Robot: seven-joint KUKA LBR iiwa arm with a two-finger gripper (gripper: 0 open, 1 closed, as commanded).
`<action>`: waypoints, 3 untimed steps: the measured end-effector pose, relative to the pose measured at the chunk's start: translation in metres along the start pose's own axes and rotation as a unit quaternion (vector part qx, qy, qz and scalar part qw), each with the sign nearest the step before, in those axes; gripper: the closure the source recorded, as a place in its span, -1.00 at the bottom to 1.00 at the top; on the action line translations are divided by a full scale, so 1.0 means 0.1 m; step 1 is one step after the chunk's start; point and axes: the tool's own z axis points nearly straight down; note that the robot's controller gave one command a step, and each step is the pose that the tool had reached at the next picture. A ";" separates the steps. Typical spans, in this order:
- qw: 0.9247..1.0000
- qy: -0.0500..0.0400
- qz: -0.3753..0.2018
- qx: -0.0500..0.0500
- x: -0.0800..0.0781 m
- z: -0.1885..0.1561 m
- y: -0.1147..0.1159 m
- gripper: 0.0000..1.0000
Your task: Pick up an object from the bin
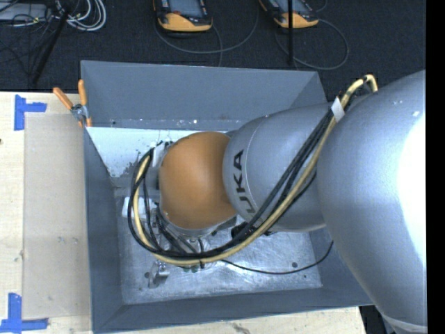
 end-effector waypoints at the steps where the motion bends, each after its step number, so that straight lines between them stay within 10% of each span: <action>1: 1.000 -0.003 0.001 -0.001 -0.02 -0.03 -0.01 -1.00; 3: 0.994 -0.003 -0.105 0.001 0.01 -0.34 -0.26 -1.00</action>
Offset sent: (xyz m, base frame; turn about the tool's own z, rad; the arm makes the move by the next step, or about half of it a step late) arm -0.0213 -0.0499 0.0335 -0.2390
